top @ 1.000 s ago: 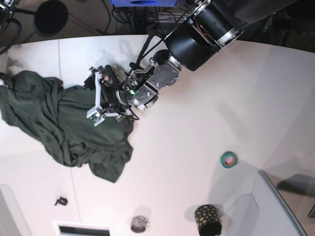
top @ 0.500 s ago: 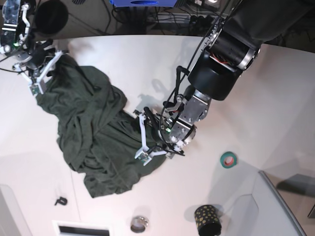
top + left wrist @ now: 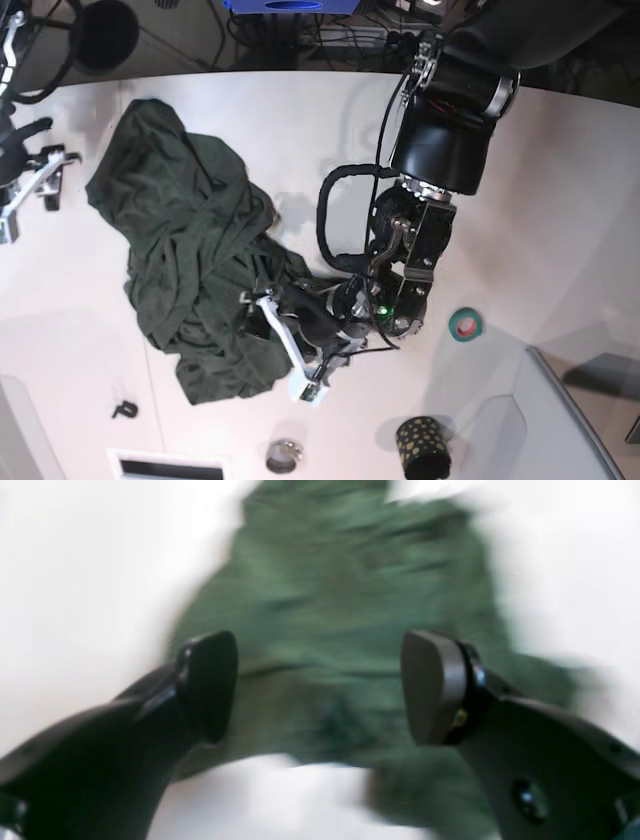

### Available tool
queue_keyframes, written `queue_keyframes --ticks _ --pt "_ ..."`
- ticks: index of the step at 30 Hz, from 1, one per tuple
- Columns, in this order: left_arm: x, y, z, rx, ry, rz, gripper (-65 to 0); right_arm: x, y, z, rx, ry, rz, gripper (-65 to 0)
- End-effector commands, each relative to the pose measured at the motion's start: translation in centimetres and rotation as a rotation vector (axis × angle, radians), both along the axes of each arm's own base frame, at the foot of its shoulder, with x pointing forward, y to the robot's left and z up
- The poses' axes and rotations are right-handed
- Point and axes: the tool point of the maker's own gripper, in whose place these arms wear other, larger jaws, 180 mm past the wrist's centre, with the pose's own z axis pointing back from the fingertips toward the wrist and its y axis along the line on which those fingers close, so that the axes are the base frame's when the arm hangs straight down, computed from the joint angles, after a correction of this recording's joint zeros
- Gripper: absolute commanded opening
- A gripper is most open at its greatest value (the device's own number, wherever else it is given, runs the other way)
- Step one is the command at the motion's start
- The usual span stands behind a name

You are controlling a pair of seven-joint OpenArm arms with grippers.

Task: Layout the t-shirt on the table in an organized manner, then fold the t-shirt properly
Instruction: 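Grasp the shirt edge with the left gripper near its middle, then grasp the shirt with the right gripper while the left holds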

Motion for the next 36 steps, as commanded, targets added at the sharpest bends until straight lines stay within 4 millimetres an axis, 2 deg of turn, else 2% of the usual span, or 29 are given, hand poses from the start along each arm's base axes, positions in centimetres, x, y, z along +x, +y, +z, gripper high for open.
queue_keyframes --ticks 1,3,4,8,10,13,18,22,25,28,31,36 --pt "0.3 0.3 1.6 -0.071 -0.015 0.021 -16.3 0.6 -1.0 0.1 0.014 -0.018 -0.029 -27.8" --pt "-2.7 0.2 0.1 -0.201 0.087 0.026 -16.3 1.6 -3.1 -0.9 0.052 -0.016 -0.094 -27.6" --pt "-4.6 -0.2 -1.1 -0.23 0.136 0.012 -16.3 2.1 -3.5 -1.7 0.078 -0.003 -0.086 -27.6" --pt "-12.1 -2.3 -5.4 -0.194 0.258 -0.104 -16.3 3.1 -4.3 -3.9 0.185 0.047 -0.058 -27.6" --pt "-14.3 -2.4 -6.4 -0.2 0.266 -0.115 -16.1 3.2 -4.8 -4.5 0.217 0.063 -0.095 -27.6" --pt "-17.5 -2.5 -7.4 -0.233 0.263 -0.183 -15.6 3.6 -4.4 -5.0 0.248 0.065 -0.103 -27.6" --pt "-18.9 -2.4 -7.1 -0.263 0.241 -0.26 -15.3 4.2 -3.5 -6.2 0.304 0.082 -0.109 -27.6" --pt "-18.6 -2.1 -7.8 -0.248 0.252 -0.26 -15.3 4.3 -2.7 -7.7 0.356 0.115 -0.116 -27.6" --pt "-18.9 -3.2 -8.6 -0.211 0.275 -0.325 -15.3 4.3 -2.2 -8.5 0.384 0.134 -0.121 -27.6" --pt "-20.5 -3.9 -10.4 -0.156 0.324 -0.396 -15.3 4.1 -1.1 -9.4 0.395 0.167 -0.094 -27.6" --pt "-21.7 -5.4 -11.5 -0.141 0.364 -0.442 -15.3 4.0 -0.2 -10.0 0.4 0.196 -0.068 -27.6" --pt "-22.1 -6.2 -12.0 -0.11 0.374 -0.492 -15.3 3.6 0.9 -10.9 0.417 0.226 -0.05 -27.6"
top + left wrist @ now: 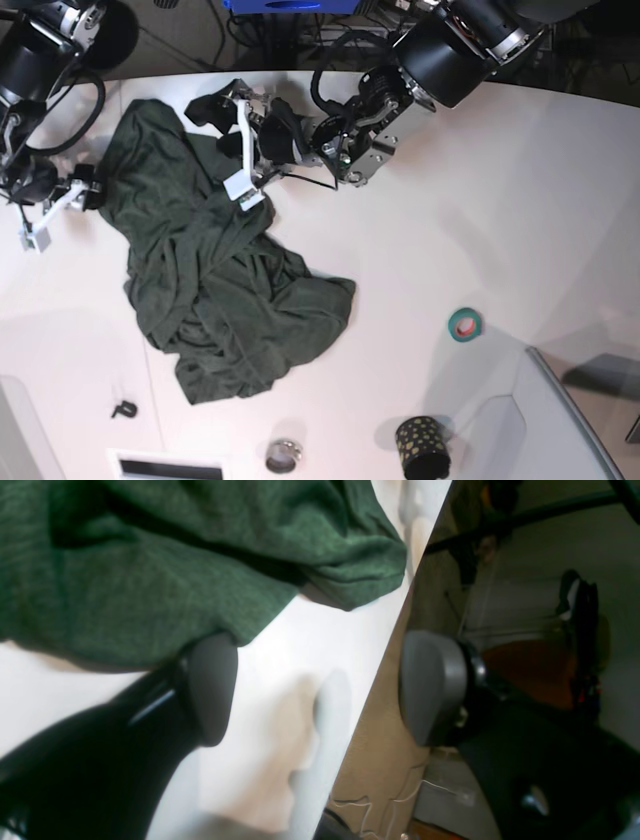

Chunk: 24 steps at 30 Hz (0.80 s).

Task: Layout the t-shirt on the table in an organized manner, then fold the t-shirt properly
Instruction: 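Grasp the shirt with the right gripper while the left holds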

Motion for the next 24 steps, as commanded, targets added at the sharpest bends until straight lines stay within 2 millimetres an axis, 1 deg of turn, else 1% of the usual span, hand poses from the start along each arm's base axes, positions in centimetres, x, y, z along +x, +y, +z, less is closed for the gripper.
queue_keyframes --ticks 1,2,4,7,9,10,11,13,14,15,17,19,21,24 --pt "0.5 0.1 0.1 0.019 -0.021 -0.014 -15.3 1.1 -0.5 0.9 -0.011 -0.035 0.007 -27.8" --pt "0.8 -0.2 0.3 0.018 -0.032 -0.023 -15.3 1.1 -0.3 0.8 -0.01 -0.031 0.014 -27.8" --pt "1.4 -1.4 1.2 -0.001 -0.052 -0.037 -15.3 1.2 0.1 0.8 -0.012 -0.03 0.031 -27.9" --pt "2.2 -2.1 1.9 -0.013 -0.072 -0.043 -15.3 1.4 1.0 0.6 -0.014 -0.022 0.072 -28.1" --pt "2.9 -3.5 3.0 -0.04 -0.092 -0.05 -15.3 1.6 1.6 0.5 -0.016 -0.019 0.097 -29.0" --pt "2.9 -3.8 3.0 -0.043 -0.089 -0.05 -15.3 1.7 1.8 0.6 -0.017 -0.021 0.104 -31.8" --pt "2.9 -3.7 2.8 -0.038 -0.085 -0.047 -15.3 1.8 1.9 0.6 -0.017 -0.022 0.107 -37.2" --pt "3.1 -4.3 3.0 -0.043 -0.082 -0.048 -15.3 1.9 1.8 0.7 -0.017 -0.025 0.106 -56.1" --pt "3.2 -4.4 3.1 -0.046 -0.081 -0.044 -15.3 2.3 1.8 0.9 -0.019 -0.031 0.106 -64.4" --pt "3.2 -4.5 3.2 -0.049 -0.083 -0.043 -15.3 2.3 1.8 1.0 -0.019 -0.03 0.107 -65.0" --pt "3.3 -4.8 3.9 -0.069 -0.092 -0.046 -15.3 2.5 1.5 1.2 -0.028 -0.036 0.109 -63.0" --pt "3.6 -5.5 5.4 -0.102 -0.121 -0.054 -15.5 2.6 1.1 1.4 -0.038 -0.037 0.112 -64.5" --pt "3.9 -5.6 6.2 -0.121 -0.108 -0.045 -15.8 2.6 0.6 1.5 -0.049 -0.036 0.112 -64.4" --pt "5.8 -4.8 7.4 -0.175 -0.042 0.042 -15.3 2.4 0.7 1.3 -0.046 -0.029 0.112 -64.4"
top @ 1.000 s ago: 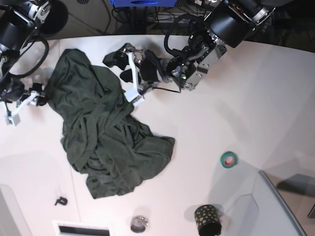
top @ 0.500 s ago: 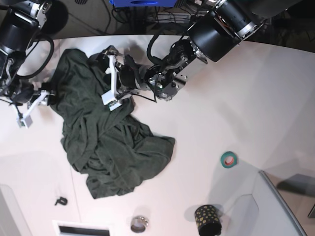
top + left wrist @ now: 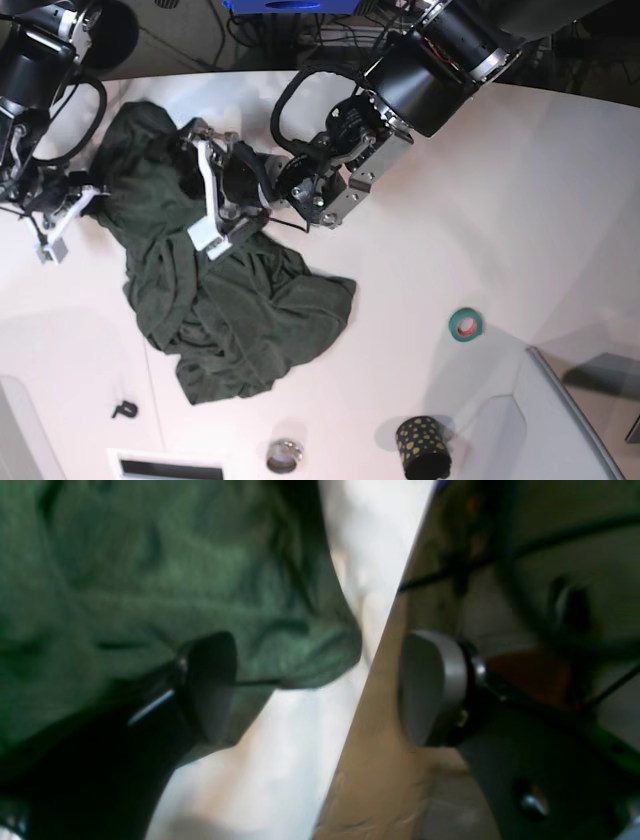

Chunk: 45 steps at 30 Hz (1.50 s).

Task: Layout the t-shirt on the table in an organized manner, then fold the t-shirt properly
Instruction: 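Grasp the shirt with the right gripper while the left holds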

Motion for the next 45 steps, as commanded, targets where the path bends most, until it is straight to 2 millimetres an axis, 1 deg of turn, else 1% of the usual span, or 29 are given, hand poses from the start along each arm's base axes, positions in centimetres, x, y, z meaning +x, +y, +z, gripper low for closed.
queue_keyframes --ticks 1,3,5,7,9,12,15,18,19,20,22,23,25,26,28,31,34,36,37,38,39,40,41,43,44,45 --pt "1.8 0.0 1.7 -0.052 -0.008 0.035 -15.3 1.2 -0.8 1.1 -0.012 -0.043 -0.003 -64.4" --pt "2.5 1.0 1.8 -0.06 0.019 0.068 -15.3 1.1 -1.0 1.1 -0.015 -0.041 -0.003 -64.4" --pt "3.1 2.4 1.6 -0.054 0.023 0.098 -15.3 1.2 -1.0 1.2 -0.016 -0.044 -0.003 -64.4" --pt "2.3 3.6 0.9 -0.038 0.029 0.109 -15.3 1.1 -1.0 1.1 -0.016 -0.043 -0.004 -64.4" --pt "1.5 5.5 -0.3 -0.003 0.038 0.115 -15.3 1.1 -1.0 1.1 -0.016 -0.043 -0.004 -64.4" --pt "0.2 7.0 -1.6 0.03 0.064 0.116 -15.3 1.2 -1.0 1.1 -0.017 -0.042 -0.002 -64.4" --pt "-0.2 6.9 -1.9 0.033 0.069 0.11 -15.3 1.2 -1.0 1.2 -0.017 -0.044 -0.002 -64.4" --pt "0.4 6.6 -1.4 0.025 0.055 0.11 -15.3 1.2 -1.0 1.2 -0.017 -0.044 -0.002 -64.4" --pt "0.8 6.3 -1.1 0.019 0.047 0.109 -15.3 1.2 -1.0 1.2 -0.017 -0.044 -0.002 -64.4" --pt "0.9 5.6 -0.8 0.008 0.047 0.106 -15.3 1.2 -1.0 1.2 -0.017 -0.044 -0.002 -64.4" --pt "1.1 5.1 -1.4 0.018 0.067 0.108 -15.3 1.2 -1.0 1.2 -0.017 -0.044 -0.002 -64.4" --pt "1.1 4.9 -2.1 0.042 0.072 0.102 -15.3 1.2 -1.0 1.2 -0.017 -0.044 -0.002 -64.4" --pt "0.5 4.0 -3.4 0.084 0.082 0.076 -15.3 1.2 -1.0 1.2 -0.017 -0.044 -0.002 -64.4" --pt "0.0 3.5 -3.7 0.092 0.073 0.05 -15.3 1.2 -1.0 1.2 -0.017 -0.044 -0.002 -64.4" --pt "-1.0 2.4 -3.8 0.081 0.058 -0.008 -15.3 1.2 -1.1 1.2 -0.018 -0.044 -0.002 -64.4" --pt "-1.3 1.6 -4.0 0.091 0.051 -0.027 -15.8 1.2 -1.1 1.2 -0.02 -0.043 -0.002 -64.4" --pt "-1.5 1.7 -4.2 0.101 0.048 -0.032 -16.5 1.1 -1.1 1.1 -0.02 -0.041 -0.002 -64.4" --pt "-1.1 1.7 -4.1 0.095 0.04 -0.019 -16.8 1.1 -1.1 1.1 -0.02 -0.041 -0.002 -64.4" --pt "-0.9 1.7 -4.1 0.088 0.036 -0.008 -18.8 1.2 -1.1 1.2 -0.02 -0.043 -0.002 -64.4" --pt "-0.9 1.9 -4.3 0.092 0.042 -0.001 -22.2 1.2 -1.1 1.2 -0.02 -0.043 -0.002 -64.4" --pt "-0.9 2.2 -4.8 0.102 0.055 0.009 -27.6 1.2 -1.1 1.2 -0.02 -0.043 -0.002 -64.4" --pt "-0.9 2.5 -5.4 0.118 0.072 0.026 -34.9 1.2 -1.1 1.2 -0.02 -0.043 -0.002 -64.4" --pt "-0.5 2.9 -5.9 0.136 0.083 0.051 -42.6 1.2 -1.1 1.2 -0.02 -0.043 -0.002 -64.4" --pt "0.1 3.5 -6.8 0.167 0.098 0.093 -60.1 1.2 -1.1 1.3 -0.022 -0.045 -0.001 -64.4" --pt "0.3 3.5 -7.0 0.17 0.1 0.111 -65.0 1.3 -1.1 1.3 -0.023 -0.047 -0.001 -64.4" --pt "0.6 3.6 -7.0 0.169 0.097 0.127 -65.0 1.3 -1.2 1.4 -0.025 -0.048 -0.001 -64.4"
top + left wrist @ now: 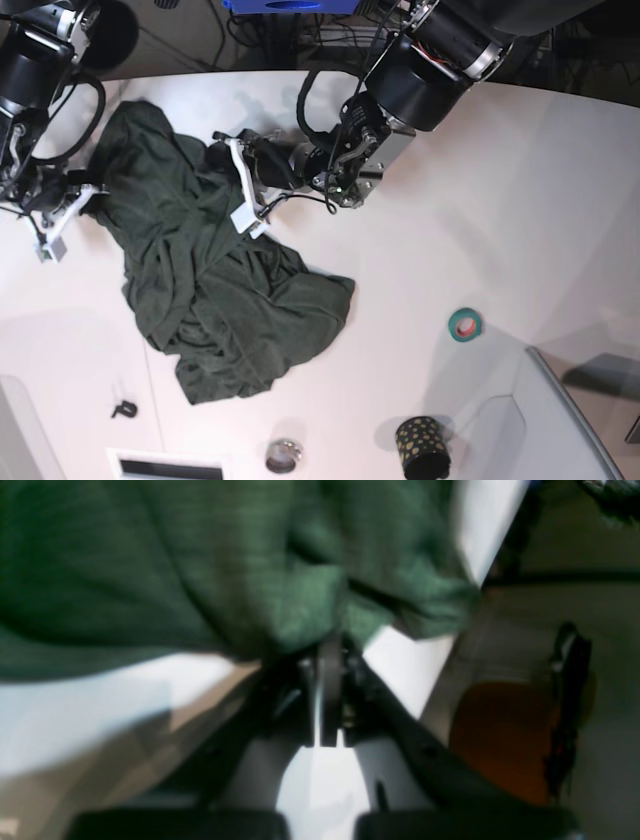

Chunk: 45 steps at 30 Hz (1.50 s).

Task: Layout the t-shirt on the table in an organized manner, then fold the t-shirt properly
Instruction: 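Grasp the shirt with the right gripper while the left holds, then lift the shirt high with the left gripper and shake it out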

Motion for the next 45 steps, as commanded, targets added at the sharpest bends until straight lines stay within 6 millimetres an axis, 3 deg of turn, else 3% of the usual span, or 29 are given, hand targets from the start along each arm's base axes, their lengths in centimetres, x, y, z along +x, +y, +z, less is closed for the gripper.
queue_keyframes --ticks 1,5,11,16,19,22,24,27,34,41,45 --pt "2.0 -0.6 1.2 -0.011 -0.045 0.017 -65.0 1.4 -1.4 1.5 -0.027 -0.052 -0.003 -64.4" --pt "5.2 -0.5 3.0 -0.015 -0.113 0.026 -65.0 2.0 -1.9 2.5 -0.051 -0.08 0.001 -64.4" --pt "8.5 -0.6 8.5 -0.03 -0.275 -0.046 -65.0 4.0 -3.2 8.4 -0.196 -0.219 0.046 -64.5" --pt "11.5 0.2 12.6 -0.011 -0.395 -0.012 -65.0 6.1 -1.9 12.6 -0.305 -0.302 0.17 -64.5" --pt "11.7 0.3 13.3 -0.011 -0.414 0.001 -65.0 6.6 -0.4 13.7 -0.334 -0.319 0.233 -64.5" --pt "11.3 0.2 13.6 -0.029 -0.412 0.011 -65.0 6.9 -0.1 14.0 -0.334 -0.327 0.238 -64.5" --pt "11.7 1.3 14.5 -0.039 -0.438 0.039 -65.0 6.8 -0.2 14.0 -0.336 -0.326 0.235 -64.5" --pt "12.8 2.6 17.3 -0.059 -0.492 0.077 -65.0 7.2 -0.3 15.7 -0.364 -0.37 0.237 -64.5" --pt "16.8 7.1 24.5 -0.061 -0.659 0.18 -65.0 8.5 1.2 23.7 -0.487 -0.593 0.275 -64.5" --pt "19.2 8.9 32.0 -0.04 -0.864 0.171 -65.0 10.9 3.1 30.2 -0.583 -0.761 0.36 -64.5" --pt "21.2 12.7 34.8 -0.038 -0.92 0.286 -65.0 12.4 2.3 34.3 -0.642 -0.848 0.344 -64.5"
